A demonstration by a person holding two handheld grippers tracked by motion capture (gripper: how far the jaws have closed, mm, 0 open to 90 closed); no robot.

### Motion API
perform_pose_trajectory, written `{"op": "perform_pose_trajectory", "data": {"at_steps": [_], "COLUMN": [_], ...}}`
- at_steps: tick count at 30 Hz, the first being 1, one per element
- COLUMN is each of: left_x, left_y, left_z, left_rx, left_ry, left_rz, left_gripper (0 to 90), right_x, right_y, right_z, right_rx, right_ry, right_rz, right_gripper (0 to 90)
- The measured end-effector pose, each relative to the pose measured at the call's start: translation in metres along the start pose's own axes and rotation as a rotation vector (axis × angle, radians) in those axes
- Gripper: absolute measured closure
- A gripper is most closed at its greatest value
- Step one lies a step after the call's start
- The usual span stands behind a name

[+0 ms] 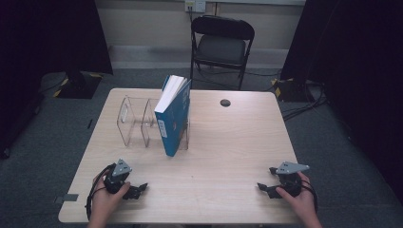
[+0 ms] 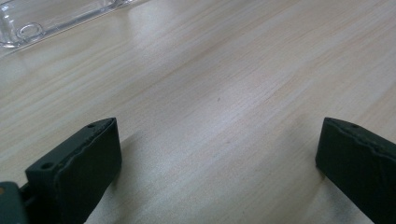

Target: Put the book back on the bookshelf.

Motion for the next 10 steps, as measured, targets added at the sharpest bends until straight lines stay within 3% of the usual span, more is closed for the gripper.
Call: {"op": "perform_pose_trajectory", "data": {"at_steps": [10], "left_x": [0.0000], "left_y": [-0.0001], "left_z": [0.0000], "left_rx": [-0.001], "left_ry": [0.000], "left_rz": [0.000], "left_gripper": [0.0], "right_x": [0.0000], "right_y": [0.0001], "right_z": [0.0000], "right_rx": [0.001], "right_ry": [0.001], "right_rz": [0.001], "right_gripper": [15.7]}}
Point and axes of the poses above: each handheld gripper's, and its own axes: x roughly forward along the jaws, z roughly out of its top, y roughly to its left, the point moved 9 cm from there along x, roughly forward along the jaws, and after that the axes turned 4 degrees about z, right-handed, at the moved point
